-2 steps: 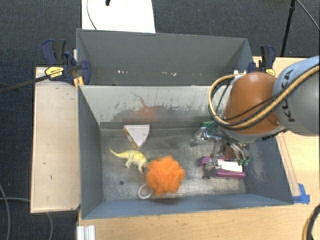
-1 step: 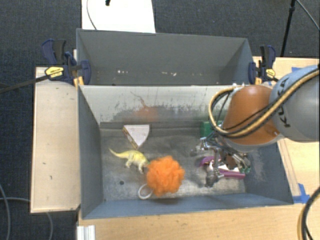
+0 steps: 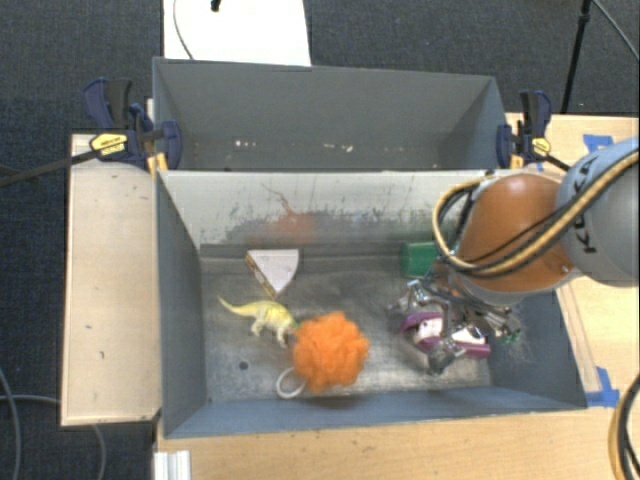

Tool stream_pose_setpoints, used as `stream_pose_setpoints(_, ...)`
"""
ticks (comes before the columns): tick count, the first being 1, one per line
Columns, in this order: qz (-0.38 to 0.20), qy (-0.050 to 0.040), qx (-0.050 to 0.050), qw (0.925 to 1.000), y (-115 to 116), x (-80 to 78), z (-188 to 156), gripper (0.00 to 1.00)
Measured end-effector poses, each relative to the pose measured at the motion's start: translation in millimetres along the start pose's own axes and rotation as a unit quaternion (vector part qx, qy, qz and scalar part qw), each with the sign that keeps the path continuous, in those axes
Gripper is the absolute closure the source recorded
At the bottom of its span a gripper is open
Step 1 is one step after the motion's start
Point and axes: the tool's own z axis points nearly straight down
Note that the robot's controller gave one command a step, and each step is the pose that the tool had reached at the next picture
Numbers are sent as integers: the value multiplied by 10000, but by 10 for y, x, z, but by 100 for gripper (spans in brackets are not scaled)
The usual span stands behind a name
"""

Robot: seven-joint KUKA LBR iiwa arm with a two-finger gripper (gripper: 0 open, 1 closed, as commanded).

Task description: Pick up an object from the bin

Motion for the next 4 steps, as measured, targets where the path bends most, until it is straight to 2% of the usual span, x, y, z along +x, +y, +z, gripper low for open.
stream_pose_setpoints(1,-938,-15,5,9956,-349,179,64,0)
stream_pose_setpoints(2,-1951,-35,-28,9808,-956,142,89,100)
stream_pose_setpoints(3,-1944,-34,-29,9809,-956,142,89,100)
stream_pose_setpoints(4,-1989,9,-21,9800,-870,138,-441,0)
